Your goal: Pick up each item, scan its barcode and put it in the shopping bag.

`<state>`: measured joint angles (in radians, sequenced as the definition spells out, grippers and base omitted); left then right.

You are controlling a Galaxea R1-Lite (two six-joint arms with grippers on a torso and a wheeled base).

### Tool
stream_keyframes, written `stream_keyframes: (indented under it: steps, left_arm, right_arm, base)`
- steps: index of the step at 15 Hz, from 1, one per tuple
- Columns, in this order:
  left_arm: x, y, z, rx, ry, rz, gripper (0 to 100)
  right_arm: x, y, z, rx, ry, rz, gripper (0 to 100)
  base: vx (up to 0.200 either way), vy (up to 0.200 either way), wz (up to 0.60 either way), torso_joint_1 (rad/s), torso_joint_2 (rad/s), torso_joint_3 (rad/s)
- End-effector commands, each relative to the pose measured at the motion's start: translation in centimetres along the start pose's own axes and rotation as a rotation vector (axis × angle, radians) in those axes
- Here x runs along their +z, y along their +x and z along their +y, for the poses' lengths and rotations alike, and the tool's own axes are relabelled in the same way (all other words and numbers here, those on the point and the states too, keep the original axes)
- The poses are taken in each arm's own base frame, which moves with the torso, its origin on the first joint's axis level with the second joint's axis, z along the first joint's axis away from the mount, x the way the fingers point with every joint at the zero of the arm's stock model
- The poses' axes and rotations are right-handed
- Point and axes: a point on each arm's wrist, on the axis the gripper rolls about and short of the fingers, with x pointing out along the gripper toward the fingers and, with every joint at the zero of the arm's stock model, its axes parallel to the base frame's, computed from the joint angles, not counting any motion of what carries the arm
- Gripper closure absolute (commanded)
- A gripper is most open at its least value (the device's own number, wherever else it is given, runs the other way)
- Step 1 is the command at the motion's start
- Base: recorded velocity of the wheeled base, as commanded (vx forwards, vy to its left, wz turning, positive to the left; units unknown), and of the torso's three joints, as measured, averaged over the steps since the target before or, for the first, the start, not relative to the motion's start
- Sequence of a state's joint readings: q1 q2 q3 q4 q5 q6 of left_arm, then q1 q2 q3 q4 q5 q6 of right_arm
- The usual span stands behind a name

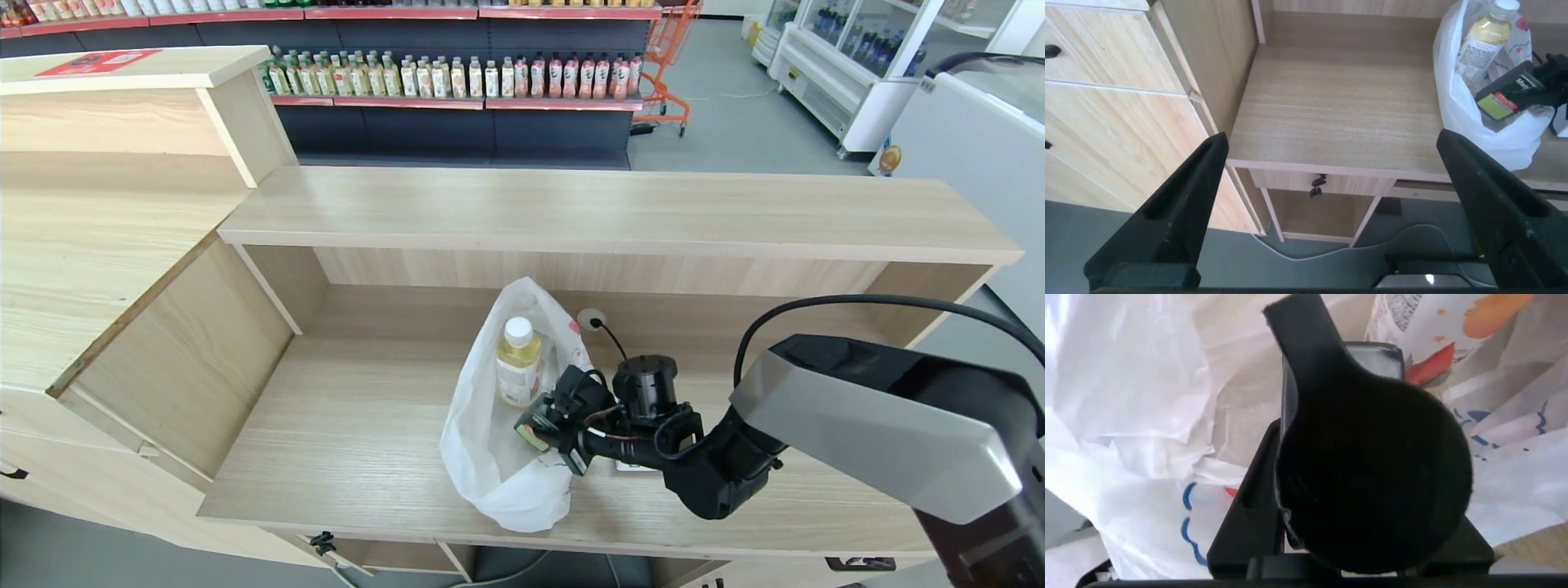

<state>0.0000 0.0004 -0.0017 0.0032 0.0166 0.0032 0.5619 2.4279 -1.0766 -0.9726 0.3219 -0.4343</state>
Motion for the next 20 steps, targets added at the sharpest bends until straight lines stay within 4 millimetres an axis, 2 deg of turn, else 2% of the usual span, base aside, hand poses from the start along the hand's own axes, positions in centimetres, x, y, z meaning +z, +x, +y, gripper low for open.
stream_keyframes:
  steps: [1, 2, 4, 7, 9, 10, 11, 12, 13, 15, 16, 17, 20]
  left_arm:
    - [0.0, 0.0, 0.0, 0.000, 0.000, 0.000, 0]
    - [0.0, 0.0, 0.0, 0.000, 0.000, 0.000, 0]
    - [0.0, 0.0, 0.0, 0.000, 0.000, 0.000, 0]
    - [0.0, 0.0, 0.0, 0.000, 0.000, 0.000, 0]
    - [0.0, 0.0, 0.0, 0.000, 0.000, 0.000, 0]
    - [0.0, 0.0, 0.0, 0.000, 0.000, 0.000, 0]
    - [0.0, 0.0, 0.0, 0.000, 0.000, 0.000, 0]
    - [0.0, 0.0, 0.0, 0.000, 0.000, 0.000, 0]
    - [0.0, 0.0, 0.0, 0.000, 0.000, 0.000, 0]
    - [0.0, 0.0, 0.0, 0.000, 0.000, 0.000, 0]
    - [0.0, 0.0, 0.0, 0.000, 0.000, 0.000, 0]
    - [0.0, 0.0, 0.0, 0.000, 0.000, 0.000, 0]
    - [0.0, 0.0, 0.0, 0.000, 0.000, 0.000, 0]
  right_arm:
    - [-0.7, 0.5, 0.5, 0.016, 0.001, 0.015, 100]
    - [-0.8, 0.4, 0.6, 0.018, 0.001, 0.015, 0]
    - [-0.6, 0.0, 0.5, 0.016, 0.014, 0.017, 0]
    - [1.7, -2.7, 0.0, -0.003, 0.116, -0.016, 0]
    - [5.6, -7.0, -1.5, -0.055, 0.288, -0.104, 0]
    - [6.9, -9.3, -2.0, -0.078, 0.362, -0.136, 0]
    - [8.1, -12.5, -2.2, -0.100, 0.417, -0.153, 0]
    - [8.5, -14.1, -2.1, -0.108, 0.434, -0.153, 0]
    - [9.4, -19.5, -2.0, -0.161, 0.469, -0.139, 0]
    - [9.2, -27.0, -0.9, -0.276, 0.497, -0.095, 0]
    - [8.5, -30.1, 0.1, -0.342, 0.485, -0.077, 0]
    - [7.3, -32.7, 2.1, -0.411, 0.475, -0.066, 0]
    - [1.8, -37.9, 9.5, -0.627, 0.488, -0.018, 0]
  base:
    - [0.000, 0.000, 0.00, 0.000, 0.00, 0.000]
    - [0.000, 0.000, 0.00, 0.000, 0.00, 0.000]
    - [0.000, 0.000, 0.00, 0.000, 0.00, 0.000]
    - [0.000, 0.000, 0.00, 0.000, 0.00, 0.000]
    - [0.000, 0.000, 0.00, 0.000, 0.00, 0.000]
    - [0.000, 0.000, 0.00, 0.000, 0.00, 0.000]
    - [0.000, 0.000, 0.00, 0.000, 0.00, 0.000]
    - [0.000, 0.000, 0.00, 0.000, 0.00, 0.000]
    - [0.000, 0.000, 0.00, 0.000, 0.00, 0.000]
    - [0.000, 0.000, 0.00, 0.000, 0.00, 0.000]
    - [0.000, 0.000, 0.00, 0.000, 0.00, 0.000]
    - [0.000, 0.000, 0.00, 0.000, 0.00, 0.000]
    - [0.000, 0.000, 0.00, 0.000, 0.00, 0.000]
